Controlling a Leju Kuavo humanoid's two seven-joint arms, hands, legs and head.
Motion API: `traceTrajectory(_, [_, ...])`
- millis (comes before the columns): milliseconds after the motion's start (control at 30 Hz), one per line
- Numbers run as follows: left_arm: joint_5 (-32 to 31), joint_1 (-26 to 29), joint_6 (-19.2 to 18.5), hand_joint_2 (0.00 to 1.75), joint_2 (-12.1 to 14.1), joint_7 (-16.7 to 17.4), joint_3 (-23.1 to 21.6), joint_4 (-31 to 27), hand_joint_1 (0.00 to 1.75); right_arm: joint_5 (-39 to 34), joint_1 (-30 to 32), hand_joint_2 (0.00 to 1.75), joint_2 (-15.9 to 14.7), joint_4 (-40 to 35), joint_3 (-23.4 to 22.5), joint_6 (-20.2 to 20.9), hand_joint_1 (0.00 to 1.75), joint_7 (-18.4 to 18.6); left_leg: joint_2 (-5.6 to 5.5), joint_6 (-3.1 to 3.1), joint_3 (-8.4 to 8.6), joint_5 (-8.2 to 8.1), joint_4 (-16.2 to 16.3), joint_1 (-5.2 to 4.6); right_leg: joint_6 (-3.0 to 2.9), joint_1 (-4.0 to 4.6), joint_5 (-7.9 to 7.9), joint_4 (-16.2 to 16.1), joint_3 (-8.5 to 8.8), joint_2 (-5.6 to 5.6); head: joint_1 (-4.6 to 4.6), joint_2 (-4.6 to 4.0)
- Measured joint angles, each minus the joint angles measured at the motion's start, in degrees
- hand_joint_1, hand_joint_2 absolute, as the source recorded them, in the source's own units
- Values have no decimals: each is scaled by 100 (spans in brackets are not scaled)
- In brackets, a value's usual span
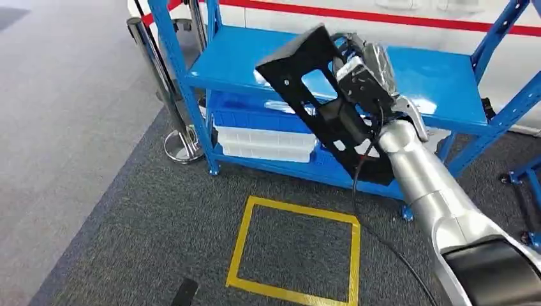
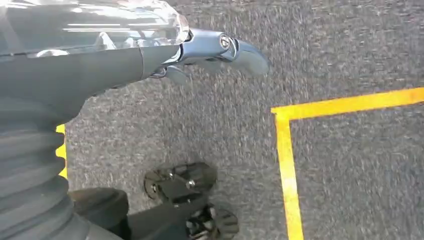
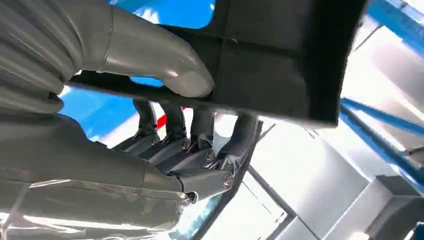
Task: Take the parts from the cabinet and place them on the table.
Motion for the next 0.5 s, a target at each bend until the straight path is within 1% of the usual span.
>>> traceTrajectory(33, [2,24,0,175,-2,-11,2,0,0,-16,141,175,-25,11,-18,-11,175,-57,-6,-38,28,45,-92,39,-59,44,-30,-16,23,-3,2,-2])
traceTrajectory(67, [2,29,0,175,-2,-25,5,0,0,-38,228,175,-57,26,-40,-26,175,-124,-7,-52,15,62,-93,30,-148,38,42,-58,7,0,2,0])
traceTrajectory(100, [7,34,0,175,0,-29,9,0,0,-57,306,175,-68,48,-44,-41,175,-193,-10,-20,-10,80,-92,15,-88,22,46,-63,-10,-7,2,0])
traceTrajectory(133, [9,45,0,175,0,-38,13,0,0,-81,396,175,-97,64,-58,-57,175,-273,-10,-10,-27,83,-83,10,-36,17,78,-71,-14,-5,2,0])
traceTrajectory(167, [9,62,0,175,-2,-46,15,0,0,-99,500,175,-119,83,-73,-66,175,-343,-9,10,-36,96,-81,8,-38,16,84,-84,-14,-5,2,-2])
traceTrajectory(200, [9,83,0,175,-4,-62,18,0,0,-123,624,175,-143,101,-86,-66,175,-393,-10,21,-44,104,-78,6,-7,14,114,-100,-13,-4,2,0])
traceTrajectory(300, [9,120,0,175,-4,-121,20,0,0,-197,876,175,-213,160,-97,-63,175,-443,-9,57,-92,128,-66,-11,46,-1,153,-114,-48,-3,2,0])
traceTrajectory(367, [9,130,7,175,-2,-154,20,0,0,-258,992,175,-254,184,-117,-68,175,-502,-8,70,-107,138,-63,-23,64,-15,164,-115,-61,-4,2,0])
traceTrajectory(500, [2,133,26,175,-2,-171,20,0,0,-433,1276,175,-331,203,-156,-116,175,-629,-9,77,-110,143,-60,-29,71,-21,169,-115,-63,-5,2,0])
